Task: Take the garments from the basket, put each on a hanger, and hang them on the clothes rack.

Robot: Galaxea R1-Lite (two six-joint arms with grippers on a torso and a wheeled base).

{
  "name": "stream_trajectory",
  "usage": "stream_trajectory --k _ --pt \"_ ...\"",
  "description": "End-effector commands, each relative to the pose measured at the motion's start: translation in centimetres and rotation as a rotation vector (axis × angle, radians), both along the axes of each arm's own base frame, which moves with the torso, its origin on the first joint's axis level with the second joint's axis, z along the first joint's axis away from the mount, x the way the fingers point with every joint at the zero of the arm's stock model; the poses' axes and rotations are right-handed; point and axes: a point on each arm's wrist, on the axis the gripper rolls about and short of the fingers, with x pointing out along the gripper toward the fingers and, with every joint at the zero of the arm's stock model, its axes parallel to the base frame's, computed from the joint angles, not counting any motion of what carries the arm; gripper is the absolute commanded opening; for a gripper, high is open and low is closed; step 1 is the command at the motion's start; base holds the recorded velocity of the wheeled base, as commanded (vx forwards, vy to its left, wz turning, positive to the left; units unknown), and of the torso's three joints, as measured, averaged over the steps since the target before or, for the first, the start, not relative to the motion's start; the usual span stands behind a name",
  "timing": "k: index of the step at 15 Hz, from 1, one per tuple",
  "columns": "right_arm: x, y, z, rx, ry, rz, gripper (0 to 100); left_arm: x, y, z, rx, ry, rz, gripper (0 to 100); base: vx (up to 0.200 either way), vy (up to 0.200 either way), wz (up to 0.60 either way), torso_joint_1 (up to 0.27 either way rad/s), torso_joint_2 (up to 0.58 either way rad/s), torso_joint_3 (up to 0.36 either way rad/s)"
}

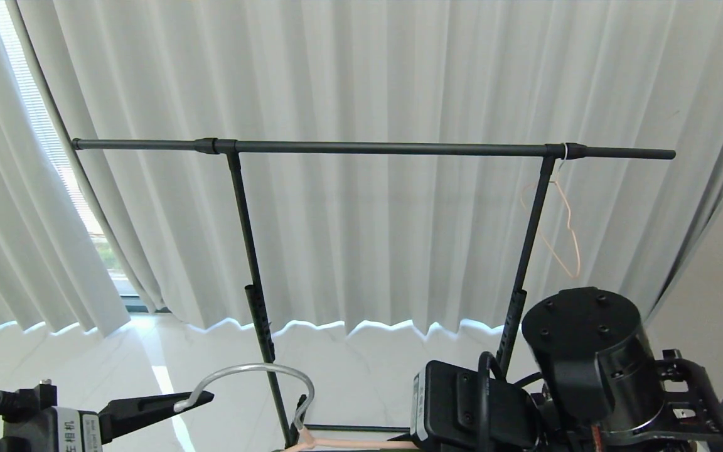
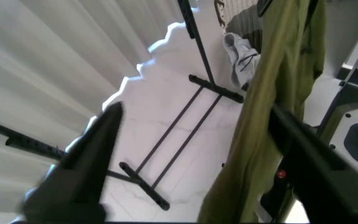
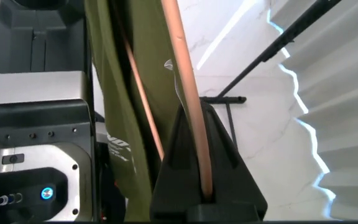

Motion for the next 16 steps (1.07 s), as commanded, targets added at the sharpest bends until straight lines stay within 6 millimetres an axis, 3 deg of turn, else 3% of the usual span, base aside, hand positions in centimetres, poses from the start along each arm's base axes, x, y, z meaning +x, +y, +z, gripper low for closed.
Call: stream_trajectory --k 1,6,8,9,10,11,16 --pt "0.5 -1.6 1.0 0.0 -0.001 -0.043 0 -0.2 0.3 0.1 -0.011 -0.009 0.006 100 0.0 0.0 0.0 0.0 0.0 0.0" --pt "3.1 -5.8 2.1 -0.026 0.015 -0.221 0 -0.7 1.6 -0.1 -0.038 -0.038 0.074 100 0.0 0.0 0.0 0.0 0.0 0.0" --pt "3.2 -6.4 2.6 -0.013 0.003 -0.236 0 -1.3 2.2 -1.3 -0.02 -0.022 0.09 100 0.0 0.0 0.0 0.0 0.0 0.0" --pt "2.9 -6.8 3.0 -0.004 -0.005 -0.234 0 -1.7 3.1 -3.6 0.031 0.028 0.169 100 0.0 0.0 0.0 0.0 0.0 0.0" --pt "2.9 -6.8 3.0 -0.004 -0.005 -0.234 0 -1.7 3.1 -3.6 0.031 0.028 0.169 100 0.0 0.0 0.0 0.0 0.0 0.0" --pt "2.4 -7.1 3.5 0.012 -0.015 -0.221 0 -1.5 3.9 -5.0 0.068 0.082 0.289 100 0.0 0.0 0.0 0.0 0.0 0.0" --pt "1.4 -6.8 4.0 0.029 -0.033 -0.173 0 0.8 2.9 -3.9 0.003 0.196 0.385 100 0.0 0.0 0.0 0.0 0.0 0.0"
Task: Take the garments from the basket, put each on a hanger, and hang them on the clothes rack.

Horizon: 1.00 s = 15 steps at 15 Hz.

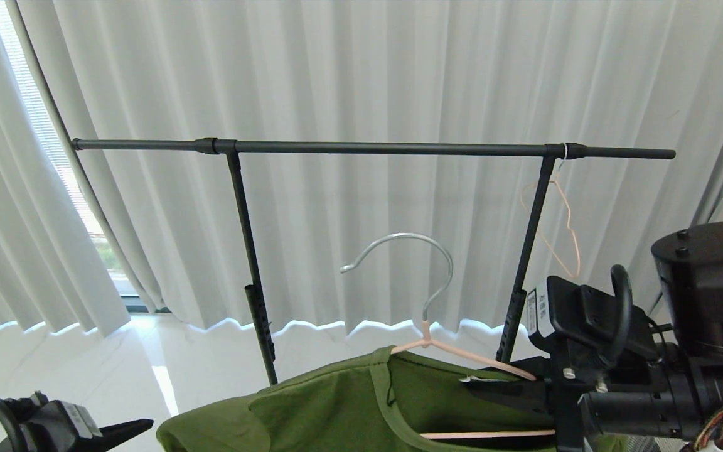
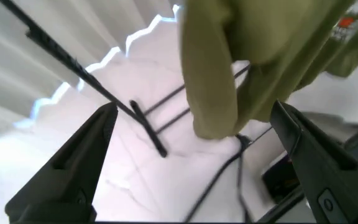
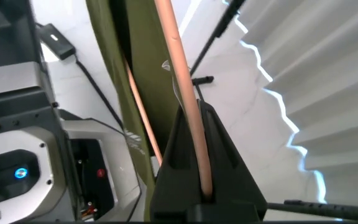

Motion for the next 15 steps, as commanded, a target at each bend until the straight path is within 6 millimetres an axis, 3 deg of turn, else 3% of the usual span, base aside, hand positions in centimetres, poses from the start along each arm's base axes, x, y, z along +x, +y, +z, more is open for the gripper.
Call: stream_trajectory --k 1,3,4,12,15 --pt "-0.3 0.0 0.2 0.008 -0.006 0.013 0 0.9 -0.3 0.1 0.005 0.029 0.023 100 0.0 0.0 0.0 0.0 0.0 0.0" --pt "-0.6 0.1 0.4 0.014 -0.011 0.022 0 1.2 -0.2 0.1 0.003 0.025 0.046 100 0.0 0.0 0.0 0.0 0.0 0.0" --pt "-0.6 0.0 0.4 0.015 -0.01 0.02 0 1.2 -0.1 0.0 0.005 0.024 0.048 0 0.0 0.0 0.0 0.0 0.0 0.0" --pt "0.4 -1.7 0.3 -0.019 0.012 -0.068 0 2.0 2.2 -0.4 0.077 0.025 0.364 0 0.0 0.0 0.0 0.0 0.0 0.0" --pt "0.6 -1.9 0.3 -0.025 0.016 -0.083 0 2.0 2.5 -0.6 0.108 0.027 0.389 0 0.0 0.0 0.0 0.0 0.0 0.0"
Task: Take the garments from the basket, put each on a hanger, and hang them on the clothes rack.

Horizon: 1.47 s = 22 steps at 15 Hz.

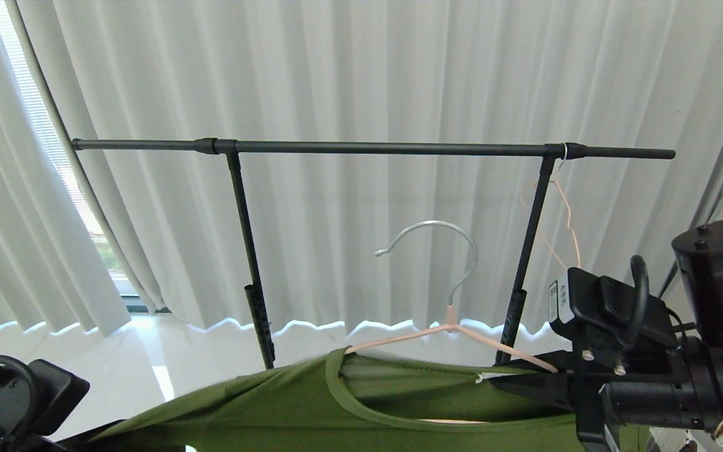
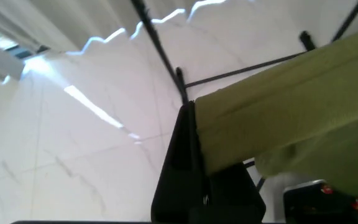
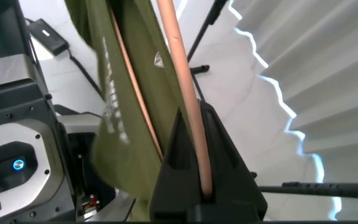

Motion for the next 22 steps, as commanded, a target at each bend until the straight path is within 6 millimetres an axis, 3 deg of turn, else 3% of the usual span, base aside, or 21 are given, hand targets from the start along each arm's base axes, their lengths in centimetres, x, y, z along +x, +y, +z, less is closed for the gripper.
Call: stream_trajectory --k 1,3,4,9,12,14,19,22 --pt "0.1 -0.1 0.0 0.001 -0.001 -0.003 0 0.1 0.0 0.0 0.027 -0.005 -0.014 0 0.0 0.0 0.0 0.0 0.0 0.0" --pt "0.1 0.0 0.0 -0.001 -0.001 -0.006 0 0.1 0.0 0.3 0.037 -0.02 -0.034 0 0.0 0.0 0.0 0.0 0.0 0.0" --pt "0.1 -0.1 0.0 0.0 0.0 -0.008 0 0.1 -0.1 0.4 0.035 -0.023 -0.036 100 0.0 0.0 0.0 0.0 0.0 0.0" --pt "1.5 -1.5 0.1 -0.021 0.0 -0.238 0 -0.2 -0.7 2.1 0.011 -0.121 -0.109 100 0.0 0.0 0.0 0.0 0.0 0.0" --pt "2.7 -2.8 -0.3 -0.063 0.022 -0.493 0 0.5 -1.3 4.8 -0.006 -0.22 -0.152 100 0.0 0.0 0.0 0.0 0.0 0.0" --pt "3.5 -3.3 -0.6 -0.058 0.047 -0.626 0 1.0 -1.7 5.6 -0.01 -0.237 -0.174 100 0.0 0.0 0.0 0.0 0.0 0.0" --pt "7.5 -3.4 0.4 0.0 0.098 -0.901 0 1.7 -2.6 6.2 -0.012 -0.233 -0.223 100 0.0 0.0 0.0 0.0 0.0 0.0" --pt "9.8 -3.1 1.0 0.017 0.1 -0.986 0 2.4 -2.9 6.8 -0.014 -0.239 -0.222 100 0.2 0.0 0.0 -0.002 0.0 0.005"
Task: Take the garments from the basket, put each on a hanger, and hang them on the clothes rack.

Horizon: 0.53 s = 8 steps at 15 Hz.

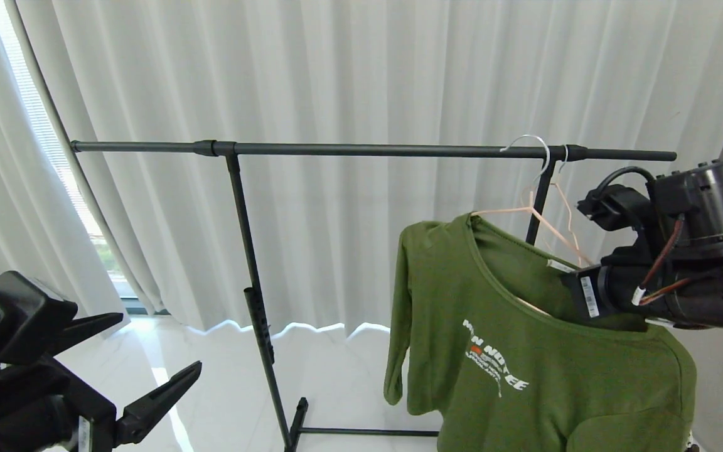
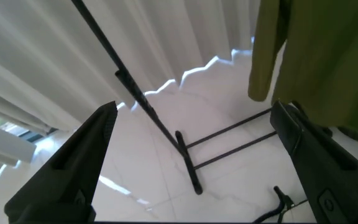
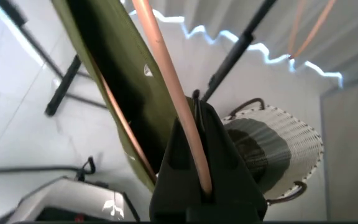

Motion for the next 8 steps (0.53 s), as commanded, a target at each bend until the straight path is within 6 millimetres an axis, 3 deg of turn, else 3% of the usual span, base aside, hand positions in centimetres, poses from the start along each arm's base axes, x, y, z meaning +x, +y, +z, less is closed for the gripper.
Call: stream_trajectory --k 1,8 --pt "2.28 0.67 -0.47 -0.008 0.012 -0.053 0 0.68 -0.28 0.16 0.004 0.012 -0.001 100 0.2 0.0 0.0 -0.012 0.0 0.002" --pt "3.08 0.83 -0.76 -0.017 0.016 -0.076 0 0.83 -0.34 0.29 0.004 0.011 -0.001 100 0.2 0.0 0.0 0.005 0.0 0.002"
